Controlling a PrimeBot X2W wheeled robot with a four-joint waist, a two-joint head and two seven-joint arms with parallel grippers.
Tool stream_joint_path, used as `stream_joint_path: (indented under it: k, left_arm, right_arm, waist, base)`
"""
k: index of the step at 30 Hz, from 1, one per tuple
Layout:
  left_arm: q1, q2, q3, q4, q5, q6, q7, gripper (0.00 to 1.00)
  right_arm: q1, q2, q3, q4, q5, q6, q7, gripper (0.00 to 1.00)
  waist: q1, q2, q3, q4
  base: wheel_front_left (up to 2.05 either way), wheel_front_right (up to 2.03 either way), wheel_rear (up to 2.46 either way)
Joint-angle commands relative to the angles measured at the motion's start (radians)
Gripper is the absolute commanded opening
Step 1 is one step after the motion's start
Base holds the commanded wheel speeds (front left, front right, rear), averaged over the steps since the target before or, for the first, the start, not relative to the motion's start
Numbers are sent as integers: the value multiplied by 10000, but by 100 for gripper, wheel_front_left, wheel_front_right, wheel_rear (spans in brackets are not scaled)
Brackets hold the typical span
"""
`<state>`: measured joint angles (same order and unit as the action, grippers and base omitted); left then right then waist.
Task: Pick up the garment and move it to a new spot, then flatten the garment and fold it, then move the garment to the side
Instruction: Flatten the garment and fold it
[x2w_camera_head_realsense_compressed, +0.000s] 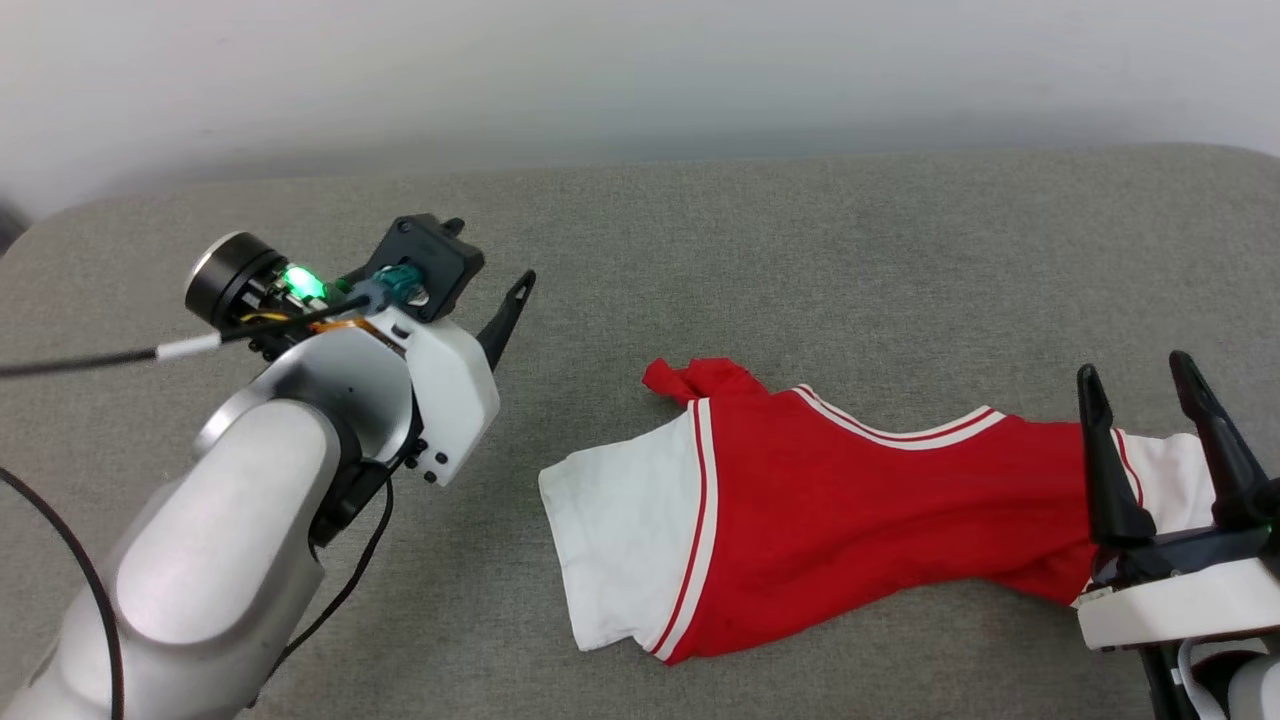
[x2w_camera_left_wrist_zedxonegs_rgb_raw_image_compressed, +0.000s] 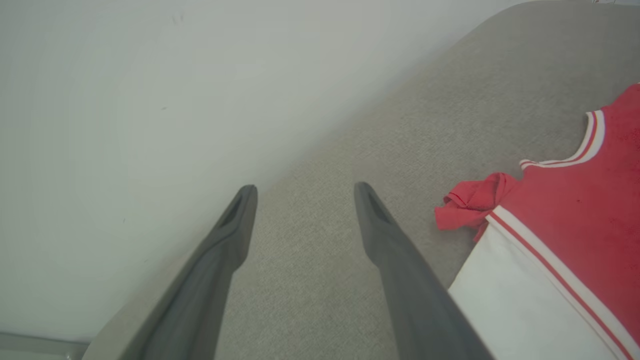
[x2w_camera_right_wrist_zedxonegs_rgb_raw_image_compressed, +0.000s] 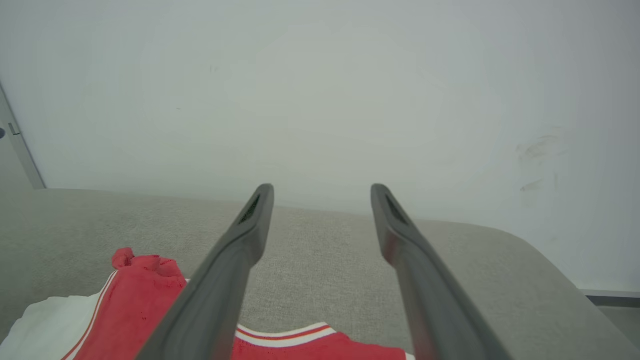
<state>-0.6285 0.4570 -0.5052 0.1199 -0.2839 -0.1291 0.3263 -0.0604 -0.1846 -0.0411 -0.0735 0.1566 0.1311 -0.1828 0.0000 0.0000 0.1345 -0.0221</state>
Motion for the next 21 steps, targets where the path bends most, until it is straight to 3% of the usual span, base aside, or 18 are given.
stream_joint_path:
  k: [1,6,11,21]
  left_arm:
    - [-334,252,-395,-40,-474,12,431,100]
    - [-1505,1097,-2634,-8,-2696,7,2757,100]
    - [-2509,1567,-4556,319,-4230,6,4456,100]
    - [-4096,1398,-7128,1400,-5381,5,5545,100]
  right_arm:
    - [155,146,6,-98,4,-7,-5,100]
    - [443,478,143,12,45,-7,-10,100]
    - [216,498,395,341,101,-7,-222,100]
    - [-519,492,1015,918,-162,-7,-522,100]
  waist:
    - [0,0,72,-36]
    - [0,0,369,-166]
    - [0,0,797,-372]
    - [0,0,1816,-908]
  base:
    - [0,0,0]
    - [0,0,0]
    - [0,0,0]
    - [0,0,0]
